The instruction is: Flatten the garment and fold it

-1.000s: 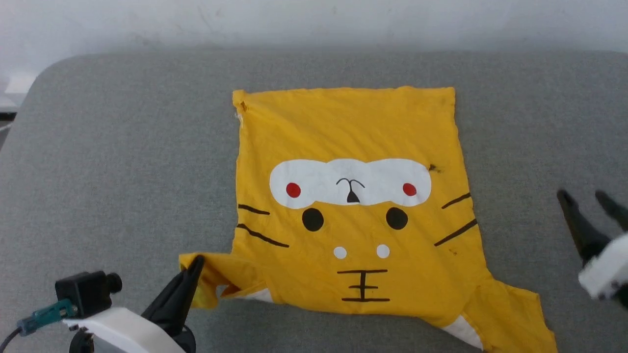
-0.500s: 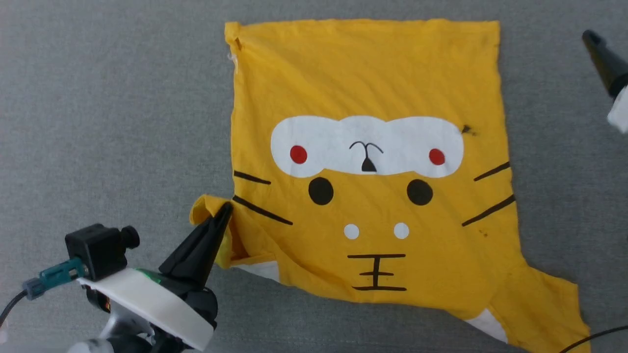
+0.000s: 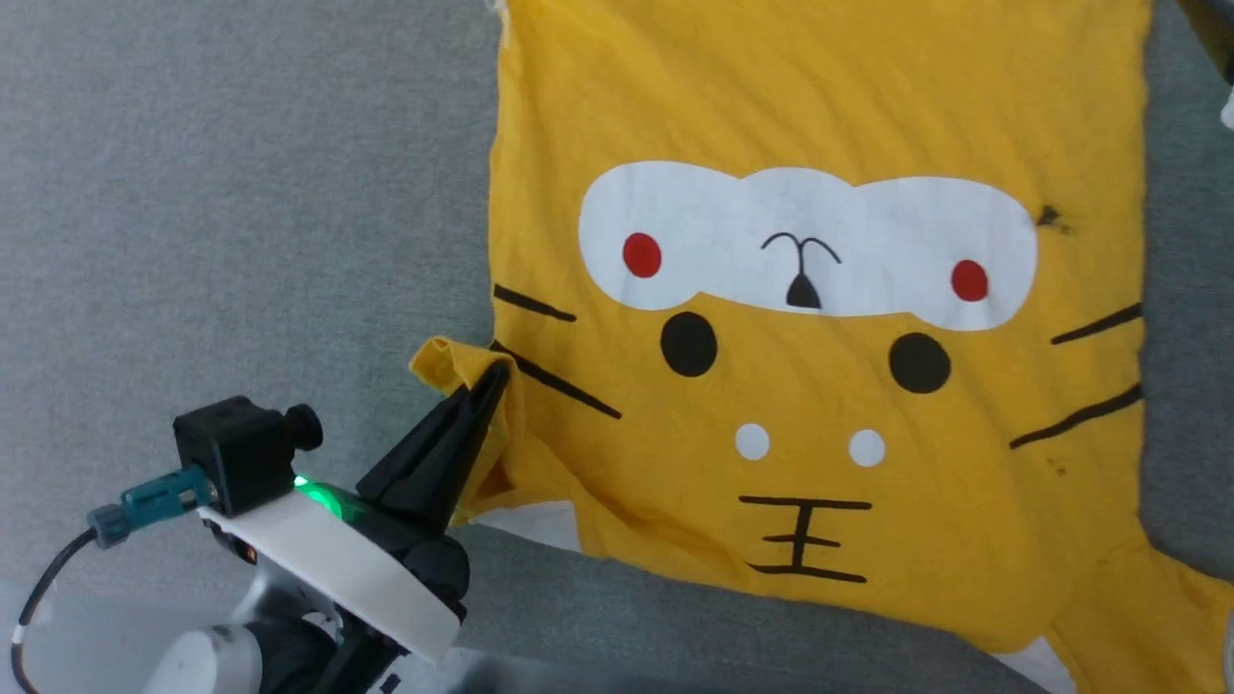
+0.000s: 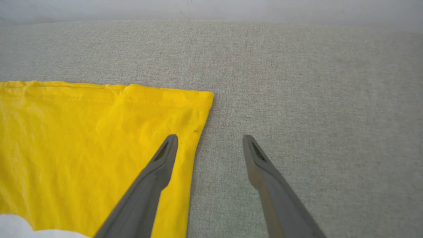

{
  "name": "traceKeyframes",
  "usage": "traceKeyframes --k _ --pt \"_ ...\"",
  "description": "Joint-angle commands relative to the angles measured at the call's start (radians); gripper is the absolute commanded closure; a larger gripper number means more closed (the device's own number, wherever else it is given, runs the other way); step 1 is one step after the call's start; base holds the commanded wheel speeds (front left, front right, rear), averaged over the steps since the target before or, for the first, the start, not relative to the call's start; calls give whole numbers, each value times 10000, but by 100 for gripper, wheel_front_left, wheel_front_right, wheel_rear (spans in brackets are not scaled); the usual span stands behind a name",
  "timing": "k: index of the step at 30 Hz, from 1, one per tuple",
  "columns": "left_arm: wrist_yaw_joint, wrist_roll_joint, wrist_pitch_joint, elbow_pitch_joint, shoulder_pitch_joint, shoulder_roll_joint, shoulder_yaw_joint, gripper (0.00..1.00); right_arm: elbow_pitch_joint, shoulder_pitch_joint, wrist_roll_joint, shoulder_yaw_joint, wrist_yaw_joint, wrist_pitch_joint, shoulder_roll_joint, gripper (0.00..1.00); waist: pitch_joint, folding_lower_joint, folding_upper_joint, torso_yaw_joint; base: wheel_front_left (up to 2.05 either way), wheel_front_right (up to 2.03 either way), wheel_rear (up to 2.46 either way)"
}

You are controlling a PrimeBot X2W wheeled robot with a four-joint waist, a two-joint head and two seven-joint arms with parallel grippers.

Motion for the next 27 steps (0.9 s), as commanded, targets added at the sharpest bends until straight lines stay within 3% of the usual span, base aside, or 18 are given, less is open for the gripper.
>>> traceKeyframes --k 1,15,16,17,27 --pt "-83 111 -40 32 -162 -36 -40 100 60 -188 -120 -47 -9 17 39 0 333 -2 0 366 0 0 0" --pt "-183 173 -87 38 -397 -154 -348 100 658 -807 -1036 -923 -9 -53 268 0 930 -2 0 927 0 0 0" --pt "-185 171 -102 39 -413 -160 -345 100 700 -856 -1089 -950 -9 7 285 61 975 -2 0 926 0 0 0" --pt "-187 171 -117 46 -428 -165 -342 100 729 -876 -1147 -935 -9 72 305 100 1007 -2 0 920 0 0 0" --pt "-194 127 -290 235 -606 -212 -251 100 625 -978 -1009 -561 -9 -129 279 100 785 -2 0 673 0 0 0"
